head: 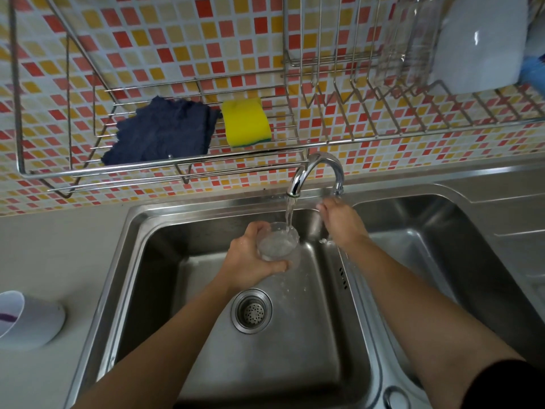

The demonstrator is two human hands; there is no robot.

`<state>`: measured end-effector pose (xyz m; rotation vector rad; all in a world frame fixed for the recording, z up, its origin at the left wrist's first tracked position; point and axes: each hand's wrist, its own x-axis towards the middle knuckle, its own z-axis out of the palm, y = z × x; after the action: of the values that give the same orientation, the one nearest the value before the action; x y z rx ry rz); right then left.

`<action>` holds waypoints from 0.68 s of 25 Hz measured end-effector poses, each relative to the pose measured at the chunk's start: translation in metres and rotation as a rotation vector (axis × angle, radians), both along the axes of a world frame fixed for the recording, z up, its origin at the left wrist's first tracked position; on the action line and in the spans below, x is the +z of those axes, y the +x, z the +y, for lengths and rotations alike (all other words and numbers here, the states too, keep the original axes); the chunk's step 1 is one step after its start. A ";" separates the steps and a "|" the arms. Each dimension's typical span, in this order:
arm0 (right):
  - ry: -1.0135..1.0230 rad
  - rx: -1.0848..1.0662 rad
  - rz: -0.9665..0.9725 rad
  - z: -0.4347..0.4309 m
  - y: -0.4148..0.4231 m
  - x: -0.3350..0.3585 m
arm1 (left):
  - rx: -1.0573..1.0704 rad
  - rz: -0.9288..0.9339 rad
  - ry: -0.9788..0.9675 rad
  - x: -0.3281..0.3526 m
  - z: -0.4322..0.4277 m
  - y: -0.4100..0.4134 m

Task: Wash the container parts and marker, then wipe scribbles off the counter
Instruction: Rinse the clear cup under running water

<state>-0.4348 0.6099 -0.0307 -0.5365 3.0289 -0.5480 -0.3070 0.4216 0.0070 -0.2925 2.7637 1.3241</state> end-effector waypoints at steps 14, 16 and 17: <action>0.049 -0.215 -0.107 0.025 0.093 -0.064 | 0.059 -0.051 0.144 -0.017 -0.001 0.017; 0.147 -0.175 -0.133 0.026 0.105 -0.075 | 0.015 -0.056 -0.015 -0.020 -0.003 0.020; 0.170 -0.169 -0.128 0.027 0.105 -0.075 | -0.030 -0.060 -0.147 -0.021 -0.006 0.021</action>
<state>-0.3300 0.6365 -0.1062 -0.2309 2.9757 -0.3107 -0.2863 0.4161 -0.0138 -0.2915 2.8082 1.0887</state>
